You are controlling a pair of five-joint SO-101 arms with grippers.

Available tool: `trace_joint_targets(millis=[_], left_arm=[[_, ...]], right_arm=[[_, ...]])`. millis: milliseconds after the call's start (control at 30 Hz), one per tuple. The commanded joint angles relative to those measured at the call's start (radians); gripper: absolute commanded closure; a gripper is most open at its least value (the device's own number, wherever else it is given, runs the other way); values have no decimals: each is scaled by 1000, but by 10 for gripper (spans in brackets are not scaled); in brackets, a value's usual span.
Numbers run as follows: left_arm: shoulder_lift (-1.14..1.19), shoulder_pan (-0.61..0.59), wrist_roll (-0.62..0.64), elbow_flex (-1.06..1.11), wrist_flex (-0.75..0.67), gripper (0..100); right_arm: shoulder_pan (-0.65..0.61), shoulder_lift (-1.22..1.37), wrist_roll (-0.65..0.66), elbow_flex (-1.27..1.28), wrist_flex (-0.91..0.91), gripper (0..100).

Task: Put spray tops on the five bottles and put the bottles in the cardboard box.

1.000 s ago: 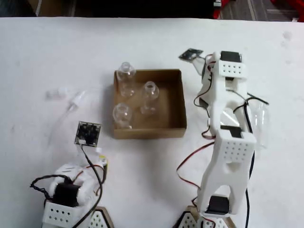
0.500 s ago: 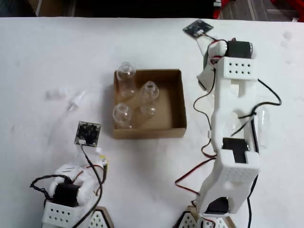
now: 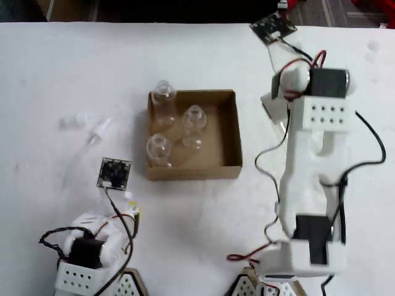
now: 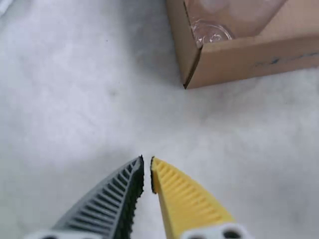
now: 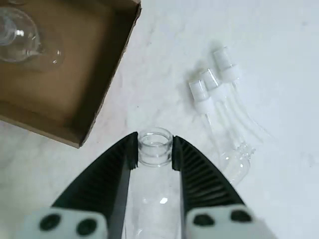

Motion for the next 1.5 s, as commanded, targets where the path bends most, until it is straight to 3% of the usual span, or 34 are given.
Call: trace_joint_targets(millis=[0, 233, 467, 633, 1067, 1467], left_arm=[[-8, 13, 14, 0, 6, 969], [-8, 13, 14, 0, 6, 969], [-8, 13, 14, 0, 6, 969], [-8, 13, 14, 0, 6, 969], [-8, 13, 14, 0, 6, 969], [-8, 13, 14, 0, 6, 969]], right_arm=[[-47, -165, -11, 61, 8, 982], [-84, -397, -12, 270, -153, 982], [-82, -584, -155, 580, -401, 981], [-82, -684, -153, 763, -578, 981], [-73, -865, -153, 1103, -820, 981], [-73, -1089, -160, 1493, -1371, 982]])
